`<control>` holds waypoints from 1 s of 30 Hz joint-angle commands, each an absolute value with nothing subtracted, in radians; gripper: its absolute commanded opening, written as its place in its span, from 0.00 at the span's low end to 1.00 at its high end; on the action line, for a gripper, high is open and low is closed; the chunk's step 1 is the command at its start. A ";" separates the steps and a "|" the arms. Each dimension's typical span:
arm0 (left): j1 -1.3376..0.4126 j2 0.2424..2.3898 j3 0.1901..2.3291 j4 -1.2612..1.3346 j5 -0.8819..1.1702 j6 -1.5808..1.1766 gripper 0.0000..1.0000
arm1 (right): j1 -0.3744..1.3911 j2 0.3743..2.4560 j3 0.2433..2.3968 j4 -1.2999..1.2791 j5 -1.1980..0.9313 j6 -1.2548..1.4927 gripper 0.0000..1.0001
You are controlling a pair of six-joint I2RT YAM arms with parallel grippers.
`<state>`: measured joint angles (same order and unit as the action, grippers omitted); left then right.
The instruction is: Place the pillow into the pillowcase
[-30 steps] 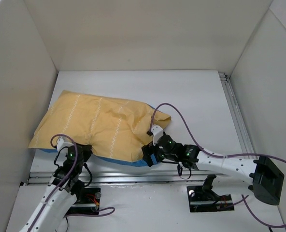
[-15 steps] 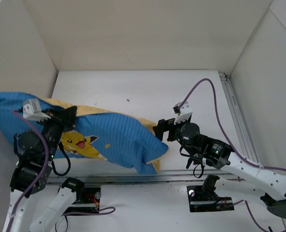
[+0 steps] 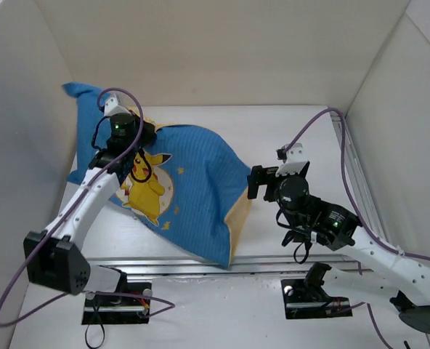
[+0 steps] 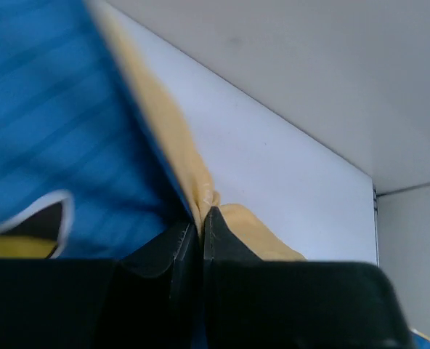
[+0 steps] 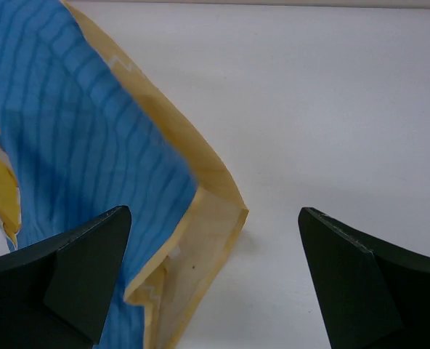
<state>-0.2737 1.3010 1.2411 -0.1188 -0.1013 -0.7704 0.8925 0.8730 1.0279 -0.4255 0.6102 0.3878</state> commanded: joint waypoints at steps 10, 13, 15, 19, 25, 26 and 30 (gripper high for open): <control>-0.146 1.752 1.596 0.025 0.242 -0.793 0.99 | 0.723 0.974 1.112 -0.413 0.540 0.377 0.98; -0.155 1.730 1.660 -0.053 0.216 -0.671 1.00 | 0.700 1.078 1.121 -0.411 0.483 0.387 0.98; -0.166 1.691 1.672 -0.109 0.174 -0.579 1.00 | 0.690 1.141 1.129 -0.402 0.447 0.409 0.98; -0.216 1.606 1.613 -0.161 0.179 -0.434 1.00 | 0.664 1.204 1.123 -0.356 0.341 0.458 0.98; -0.365 1.574 1.557 -0.339 0.010 -0.273 0.99 | 0.589 1.281 1.019 -0.252 0.102 0.531 0.95; -0.379 1.580 1.552 -0.368 -0.042 -0.270 0.99 | 0.583 1.299 0.997 -0.235 0.077 0.543 0.94; -0.397 1.585 1.441 -0.462 -0.136 -0.276 0.97 | 0.580 1.371 0.890 -0.079 -0.055 0.586 0.87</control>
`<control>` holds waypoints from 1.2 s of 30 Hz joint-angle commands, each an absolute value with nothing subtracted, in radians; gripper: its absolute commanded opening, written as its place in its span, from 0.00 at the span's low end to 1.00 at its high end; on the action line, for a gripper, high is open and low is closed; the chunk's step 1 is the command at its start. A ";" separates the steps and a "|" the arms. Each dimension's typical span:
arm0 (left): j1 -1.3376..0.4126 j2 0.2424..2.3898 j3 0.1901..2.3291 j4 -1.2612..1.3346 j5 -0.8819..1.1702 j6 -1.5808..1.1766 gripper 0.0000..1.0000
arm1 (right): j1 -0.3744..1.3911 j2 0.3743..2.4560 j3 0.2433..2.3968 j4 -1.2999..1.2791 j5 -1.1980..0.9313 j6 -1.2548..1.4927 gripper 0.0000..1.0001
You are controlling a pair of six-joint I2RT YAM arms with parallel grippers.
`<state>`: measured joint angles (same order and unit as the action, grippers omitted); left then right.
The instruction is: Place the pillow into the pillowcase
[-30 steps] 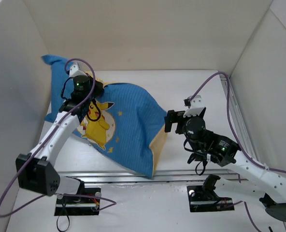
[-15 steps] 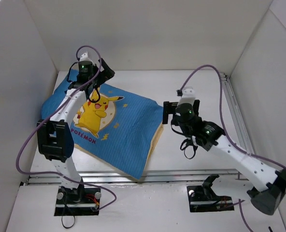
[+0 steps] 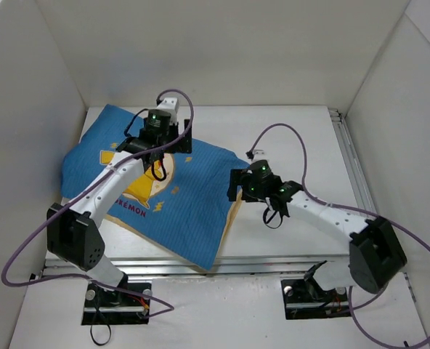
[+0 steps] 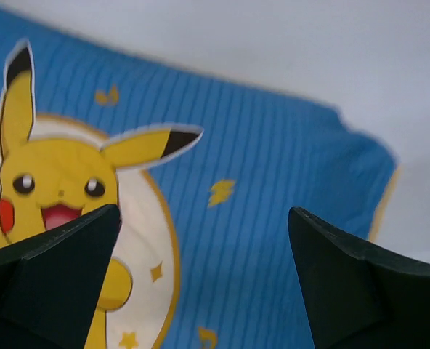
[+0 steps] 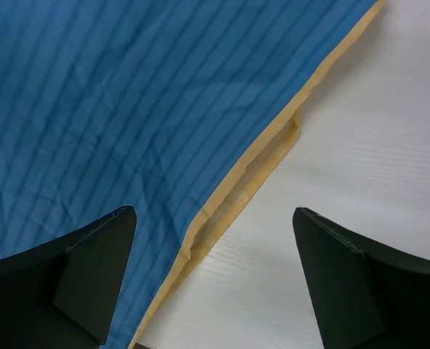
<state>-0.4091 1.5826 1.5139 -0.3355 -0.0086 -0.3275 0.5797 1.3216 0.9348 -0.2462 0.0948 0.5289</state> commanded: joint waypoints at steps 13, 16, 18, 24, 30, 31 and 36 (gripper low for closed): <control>-0.406 1.563 1.273 -0.449 -0.163 -0.314 0.97 | 0.560 1.582 0.853 0.155 -0.120 0.644 0.61; -0.416 1.565 1.284 -0.459 -0.155 -0.314 0.96 | 0.557 1.620 0.857 0.173 -0.118 0.653 0.49; -0.442 1.559 1.298 -0.480 -0.159 -0.305 0.97 | 0.552 1.652 0.865 0.175 -0.136 0.661 0.41; -0.489 1.487 1.350 -0.545 -0.180 -0.281 0.97 | 0.552 1.588 0.857 0.153 -0.109 0.649 0.24; -0.574 1.376 1.358 -0.554 -0.026 -0.253 0.98 | 0.543 1.459 0.861 0.101 -0.086 0.626 0.00; -0.590 1.370 1.356 -0.554 -0.012 -0.246 0.98 | 0.542 1.439 0.862 0.094 -0.078 0.626 0.00; -0.721 1.364 1.353 -0.560 0.083 -0.209 0.98 | 0.534 1.301 0.870 0.052 -0.032 0.606 0.00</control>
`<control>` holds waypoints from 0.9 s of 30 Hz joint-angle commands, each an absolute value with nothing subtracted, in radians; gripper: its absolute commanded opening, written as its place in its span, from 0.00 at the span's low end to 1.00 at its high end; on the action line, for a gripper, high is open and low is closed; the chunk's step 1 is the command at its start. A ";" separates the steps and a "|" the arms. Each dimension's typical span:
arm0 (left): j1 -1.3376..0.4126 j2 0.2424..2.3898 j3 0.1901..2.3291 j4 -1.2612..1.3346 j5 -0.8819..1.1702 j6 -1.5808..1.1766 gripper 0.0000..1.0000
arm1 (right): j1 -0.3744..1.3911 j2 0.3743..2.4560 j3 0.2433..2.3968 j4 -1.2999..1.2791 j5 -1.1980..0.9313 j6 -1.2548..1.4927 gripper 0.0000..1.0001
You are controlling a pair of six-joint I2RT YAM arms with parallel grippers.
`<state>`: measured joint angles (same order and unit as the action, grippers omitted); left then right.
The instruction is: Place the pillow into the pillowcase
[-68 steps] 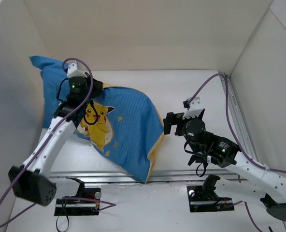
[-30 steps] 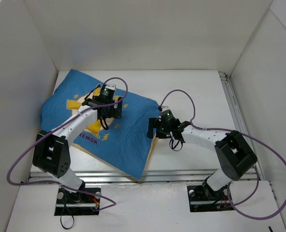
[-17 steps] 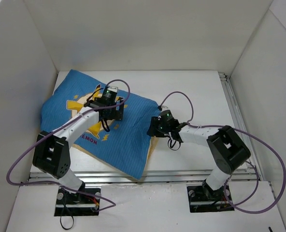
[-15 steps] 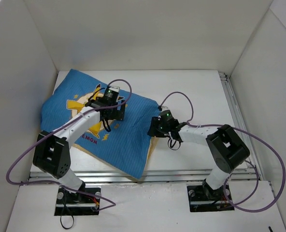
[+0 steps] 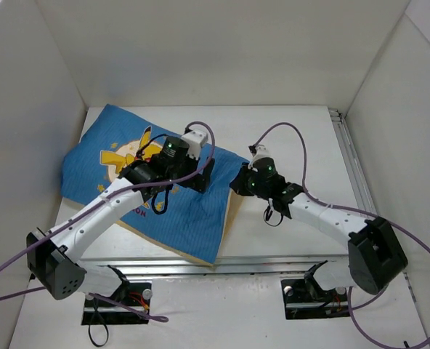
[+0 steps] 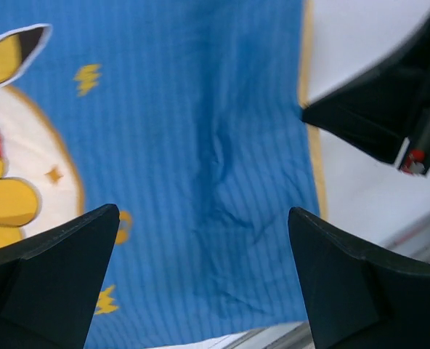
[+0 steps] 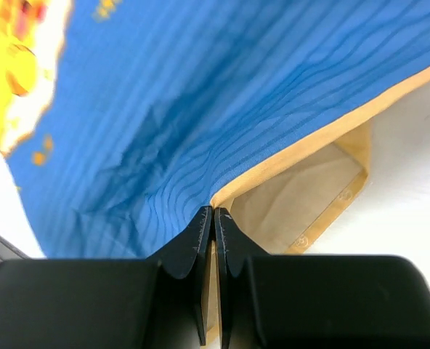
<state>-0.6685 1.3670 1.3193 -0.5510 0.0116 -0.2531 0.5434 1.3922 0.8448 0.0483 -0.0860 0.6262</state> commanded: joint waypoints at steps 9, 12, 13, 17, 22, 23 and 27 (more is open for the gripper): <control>-0.894 1.538 1.397 -0.545 -0.053 -0.261 0.98 | 0.514 1.235 0.850 0.032 -0.003 0.580 0.00; -0.917 1.603 1.413 -0.545 -0.168 -0.301 0.99 | 0.511 1.238 0.851 0.032 -0.005 0.578 0.00; -0.917 1.623 1.431 -0.558 -0.199 -0.308 0.99 | 0.511 1.238 0.851 0.032 -0.005 0.574 0.00; -0.963 1.689 1.471 -0.574 -0.218 -0.301 1.00 | 0.505 1.241 0.853 0.032 -0.003 0.563 0.00; -0.983 1.739 1.485 -0.577 -0.381 -0.363 1.00 | 0.500 1.252 0.868 0.034 -0.006 0.560 0.00; -0.983 1.765 1.488 -0.584 -0.421 -0.380 0.99 | 0.500 1.247 0.870 0.034 -0.006 0.560 0.00; -0.983 1.778 1.474 -0.542 -0.413 -0.368 0.93 | 0.495 1.241 0.874 0.034 -0.005 0.558 0.00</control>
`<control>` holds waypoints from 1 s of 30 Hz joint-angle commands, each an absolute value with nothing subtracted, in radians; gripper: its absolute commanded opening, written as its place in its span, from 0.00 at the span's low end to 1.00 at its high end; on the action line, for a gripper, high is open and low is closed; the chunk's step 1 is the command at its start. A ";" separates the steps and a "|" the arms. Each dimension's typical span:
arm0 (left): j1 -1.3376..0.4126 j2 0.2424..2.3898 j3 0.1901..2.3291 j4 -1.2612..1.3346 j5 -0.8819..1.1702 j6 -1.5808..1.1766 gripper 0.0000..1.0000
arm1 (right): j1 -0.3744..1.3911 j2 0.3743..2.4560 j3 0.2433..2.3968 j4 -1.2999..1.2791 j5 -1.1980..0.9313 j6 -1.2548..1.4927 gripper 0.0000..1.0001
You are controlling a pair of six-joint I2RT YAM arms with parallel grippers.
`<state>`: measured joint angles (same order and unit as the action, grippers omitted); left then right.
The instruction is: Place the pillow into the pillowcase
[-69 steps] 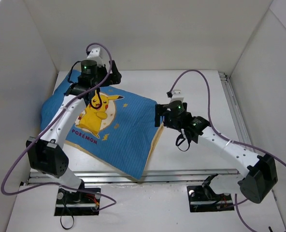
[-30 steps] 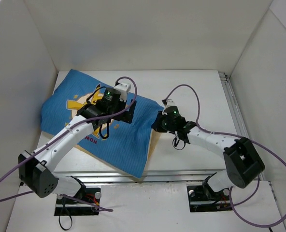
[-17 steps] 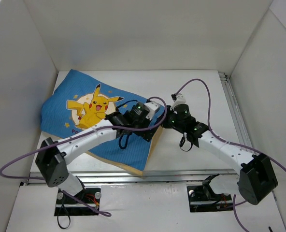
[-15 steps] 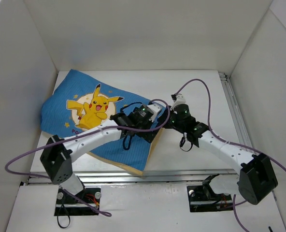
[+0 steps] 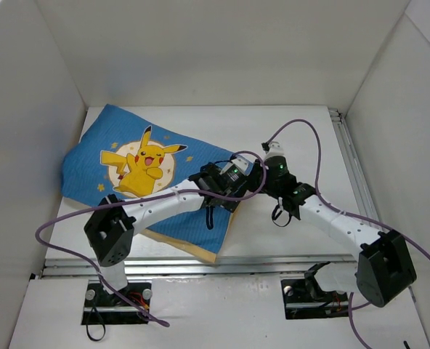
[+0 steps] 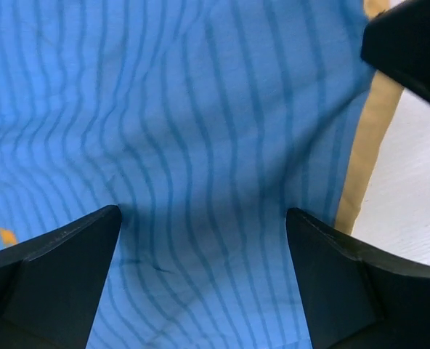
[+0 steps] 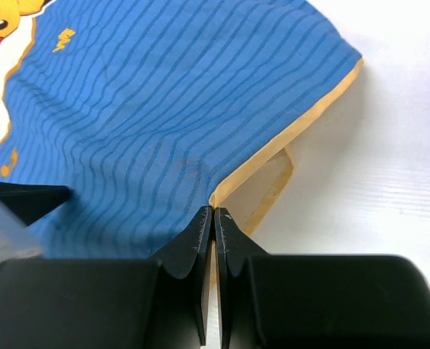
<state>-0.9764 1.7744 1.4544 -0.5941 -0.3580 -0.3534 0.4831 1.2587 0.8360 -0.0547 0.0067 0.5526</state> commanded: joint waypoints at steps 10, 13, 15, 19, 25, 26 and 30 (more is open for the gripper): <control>-0.965 1.493 1.243 -0.299 -0.124 -0.394 0.99 | 0.449 1.342 0.877 0.081 -0.028 0.555 0.00; -0.965 1.441 1.212 -0.287 -0.075 -0.384 0.99 | 0.436 1.364 0.879 0.106 -0.043 0.558 0.00; -0.965 1.425 1.169 -0.232 -0.012 -0.382 0.99 | 0.428 1.367 0.879 0.112 -0.057 0.561 0.00; -0.994 1.463 1.123 -0.164 -0.018 -0.370 0.99 | 0.419 1.350 0.881 0.118 -0.063 0.560 0.00; -1.074 1.584 1.155 -0.185 -0.198 -0.350 0.98 | 0.402 1.313 0.874 0.110 -0.069 0.560 0.00; -1.083 1.597 1.161 -0.196 -0.259 -0.379 0.97 | 0.397 1.313 0.874 0.109 -0.072 0.560 0.00; -1.083 1.664 1.209 -0.297 -0.429 -0.455 0.95 | 0.394 1.301 0.871 0.103 -0.080 0.560 0.00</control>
<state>-1.0916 1.6676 1.1332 -0.2626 -0.2474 -0.3958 0.4046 1.3483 0.8364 0.0319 -0.0757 0.5545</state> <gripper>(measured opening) 0.952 0.006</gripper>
